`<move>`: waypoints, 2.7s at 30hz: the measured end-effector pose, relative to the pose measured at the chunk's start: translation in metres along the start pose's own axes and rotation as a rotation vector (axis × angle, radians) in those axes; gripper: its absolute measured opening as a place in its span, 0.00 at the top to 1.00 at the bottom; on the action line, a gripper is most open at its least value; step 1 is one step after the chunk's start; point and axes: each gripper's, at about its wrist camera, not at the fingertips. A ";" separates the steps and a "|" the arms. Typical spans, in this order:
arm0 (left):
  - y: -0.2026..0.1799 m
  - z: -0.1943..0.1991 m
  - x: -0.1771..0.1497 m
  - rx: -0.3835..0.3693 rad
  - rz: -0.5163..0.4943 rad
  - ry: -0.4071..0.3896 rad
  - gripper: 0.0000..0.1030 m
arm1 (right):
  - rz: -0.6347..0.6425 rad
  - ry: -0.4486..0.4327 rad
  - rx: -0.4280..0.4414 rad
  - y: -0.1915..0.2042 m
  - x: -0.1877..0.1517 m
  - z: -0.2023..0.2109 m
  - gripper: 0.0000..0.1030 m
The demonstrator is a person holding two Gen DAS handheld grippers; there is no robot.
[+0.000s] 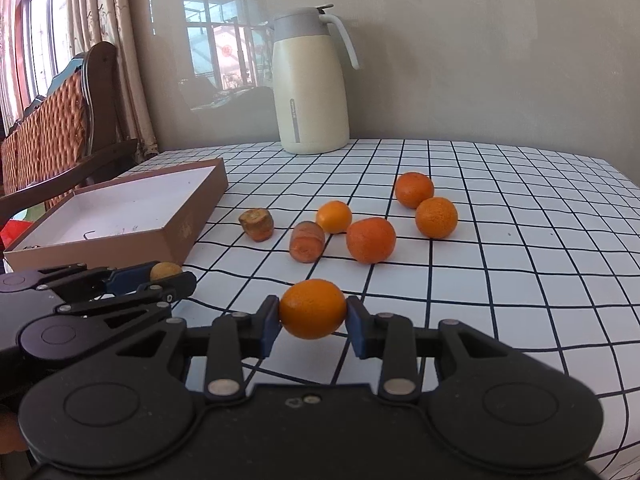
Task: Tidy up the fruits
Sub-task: 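Carry the kiwi in the left tool while the right tool carries the orange to the box, then open the left tool to drop the kiwi while the right tool releases the orange into the box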
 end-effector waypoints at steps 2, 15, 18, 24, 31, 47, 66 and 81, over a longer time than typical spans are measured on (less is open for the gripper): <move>0.004 0.002 0.001 0.006 0.006 -0.004 0.72 | 0.004 0.000 0.009 0.003 0.000 -0.001 0.73; 0.028 0.013 0.002 0.042 0.027 -0.024 0.72 | 0.043 -0.024 0.071 0.027 0.004 -0.004 0.73; 0.034 0.016 0.003 0.050 0.032 -0.031 0.72 | 0.049 -0.028 0.088 0.034 0.005 -0.007 0.73; 0.047 0.025 0.006 0.070 0.045 -0.052 0.72 | 0.056 -0.057 0.137 0.048 0.009 -0.008 0.73; 0.073 0.036 0.008 0.117 0.078 -0.077 0.72 | 0.059 -0.107 0.197 0.068 0.016 -0.009 0.73; 0.140 0.054 0.012 0.285 0.158 -0.147 0.72 | 0.052 -0.242 0.229 0.099 0.033 -0.020 0.73; 0.186 0.054 0.021 0.399 0.144 -0.201 0.72 | 0.047 -0.303 0.228 0.124 0.040 -0.041 0.73; 0.218 0.031 0.019 0.433 0.144 -0.168 0.72 | 0.058 -0.276 0.216 0.139 0.044 -0.068 0.73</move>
Point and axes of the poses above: each gripper's, at about its wrist camera, not at the fingertips, and z roughly against the way its jaws point, y to its left, x to its top, and after that the axes turned 10 degrees about -y, right-handed
